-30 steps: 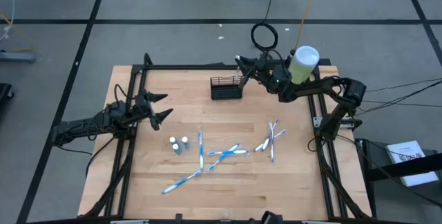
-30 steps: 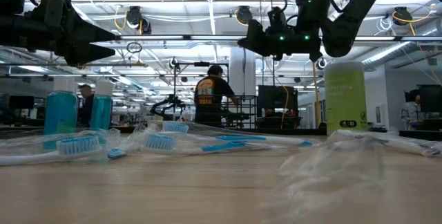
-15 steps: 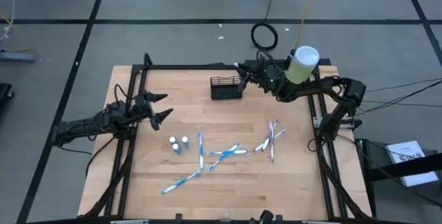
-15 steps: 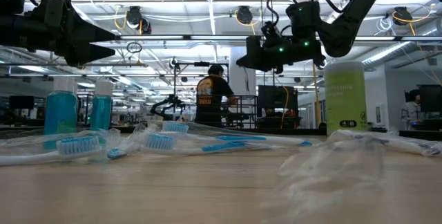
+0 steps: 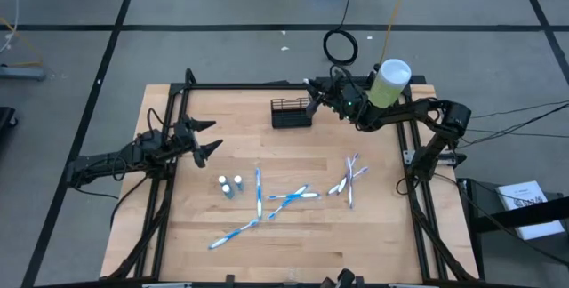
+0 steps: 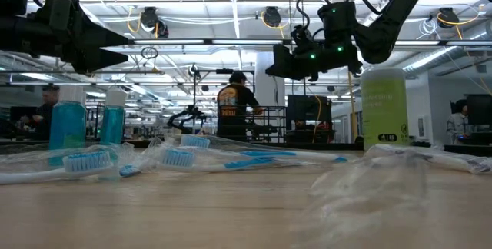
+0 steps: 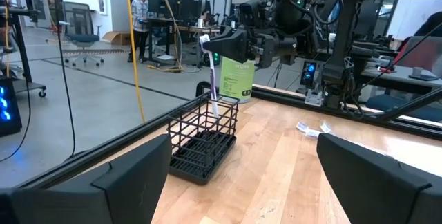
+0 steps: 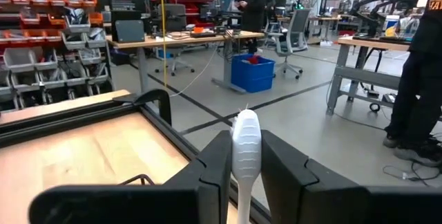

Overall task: Pick & Place toothbrushing station
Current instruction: Put the violet toothbrush into the right compartment of the wire organizer

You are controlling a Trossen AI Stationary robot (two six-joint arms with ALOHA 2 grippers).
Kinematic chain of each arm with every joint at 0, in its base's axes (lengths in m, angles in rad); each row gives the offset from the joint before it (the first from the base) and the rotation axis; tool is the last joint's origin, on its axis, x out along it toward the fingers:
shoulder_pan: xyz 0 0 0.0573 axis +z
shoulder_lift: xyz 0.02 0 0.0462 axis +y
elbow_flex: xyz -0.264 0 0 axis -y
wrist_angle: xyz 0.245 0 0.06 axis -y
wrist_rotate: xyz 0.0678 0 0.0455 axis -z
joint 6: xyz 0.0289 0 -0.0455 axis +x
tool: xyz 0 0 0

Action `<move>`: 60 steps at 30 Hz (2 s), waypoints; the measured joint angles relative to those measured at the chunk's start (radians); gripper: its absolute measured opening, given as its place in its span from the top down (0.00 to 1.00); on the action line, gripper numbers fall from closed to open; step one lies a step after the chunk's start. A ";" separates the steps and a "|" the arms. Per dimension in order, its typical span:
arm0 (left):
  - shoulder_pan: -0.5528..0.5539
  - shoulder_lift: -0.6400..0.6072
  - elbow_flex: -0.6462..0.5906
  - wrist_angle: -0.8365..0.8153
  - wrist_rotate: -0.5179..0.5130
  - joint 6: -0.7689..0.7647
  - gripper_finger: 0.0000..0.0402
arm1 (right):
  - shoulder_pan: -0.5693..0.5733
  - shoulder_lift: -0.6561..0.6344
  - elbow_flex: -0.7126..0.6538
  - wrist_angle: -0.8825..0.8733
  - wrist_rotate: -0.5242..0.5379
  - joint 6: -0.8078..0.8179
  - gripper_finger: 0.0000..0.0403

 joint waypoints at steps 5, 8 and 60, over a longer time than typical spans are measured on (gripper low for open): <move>0.000 0.000 0.000 0.000 0.000 0.000 0.09 | 0.000 0.001 0.000 0.033 0.005 0.025 0.87; 0.000 0.000 0.000 0.000 0.000 0.000 0.08 | 0.000 0.049 0.000 0.097 0.008 0.031 0.87; 0.000 0.000 0.000 0.000 0.000 0.000 0.09 | 0.173 -0.410 0.000 -0.656 -0.138 0.037 0.49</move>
